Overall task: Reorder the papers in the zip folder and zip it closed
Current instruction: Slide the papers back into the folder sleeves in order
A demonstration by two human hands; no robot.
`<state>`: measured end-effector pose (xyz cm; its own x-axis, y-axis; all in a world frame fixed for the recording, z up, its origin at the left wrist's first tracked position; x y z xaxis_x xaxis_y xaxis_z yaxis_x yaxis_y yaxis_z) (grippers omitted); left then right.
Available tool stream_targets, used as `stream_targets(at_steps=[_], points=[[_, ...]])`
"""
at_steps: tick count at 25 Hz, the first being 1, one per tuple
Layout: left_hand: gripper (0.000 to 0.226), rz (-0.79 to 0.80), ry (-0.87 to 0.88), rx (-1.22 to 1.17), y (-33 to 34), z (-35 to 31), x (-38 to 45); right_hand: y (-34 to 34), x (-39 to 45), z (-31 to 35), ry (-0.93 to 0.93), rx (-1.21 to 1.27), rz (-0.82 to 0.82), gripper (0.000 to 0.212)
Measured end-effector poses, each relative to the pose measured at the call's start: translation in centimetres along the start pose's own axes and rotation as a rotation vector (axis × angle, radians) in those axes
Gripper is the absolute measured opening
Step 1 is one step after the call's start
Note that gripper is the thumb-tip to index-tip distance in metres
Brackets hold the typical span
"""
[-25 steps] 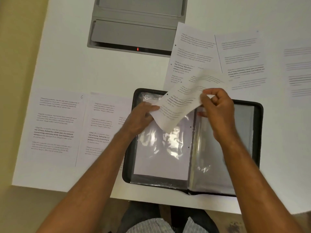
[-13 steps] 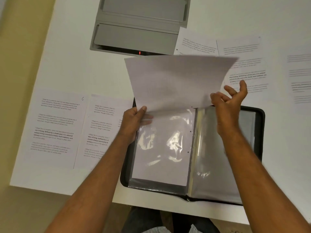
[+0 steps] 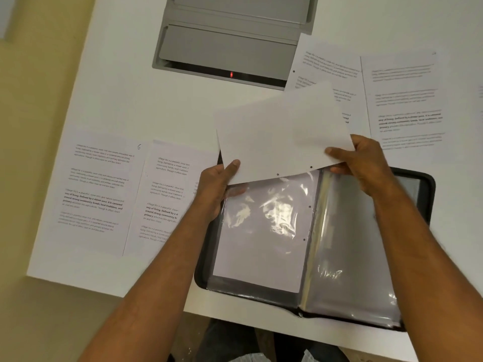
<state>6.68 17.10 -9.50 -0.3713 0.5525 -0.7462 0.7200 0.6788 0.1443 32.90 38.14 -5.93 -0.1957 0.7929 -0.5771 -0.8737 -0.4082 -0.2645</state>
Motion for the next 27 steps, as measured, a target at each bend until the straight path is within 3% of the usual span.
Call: stream_targets(at_steps=[3,5,10,20,27], points=[[0.016,-0.085,0.144,0.153,-0.1,-1.0,0.7,-2.6,0.6,0.6,-0.109,-0.048,-0.034,0.027],[0.027,-0.13,0.166,0.228,0.1,-1.5,1.1,-4.4,0.8,0.7,-0.14,0.04,-0.065,0.031],[0.021,0.059,0.035,0.255,2.9,-2.0,1.3,-7.6,1.1,-1.0,-0.074,0.302,-0.169,0.042],[0.008,-0.057,0.104,0.337,3.5,-3.0,1.7,-8.6,2.2,-2.1,0.053,0.257,0.004,0.054],[0.02,-0.004,0.171,0.366,4.4,-2.9,2.0,-9.2,4.2,-0.7,0.042,0.225,0.059,0.054]])
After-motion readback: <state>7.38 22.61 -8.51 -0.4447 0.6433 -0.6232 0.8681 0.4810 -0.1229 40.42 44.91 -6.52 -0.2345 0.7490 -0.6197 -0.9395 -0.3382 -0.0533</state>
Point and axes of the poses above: each hand's wrist, its own x-axis towards the middle knuckle, its own y-axis out of the palm, z = x × y, the point moved 7 cm from there along x, towards the middle knuckle
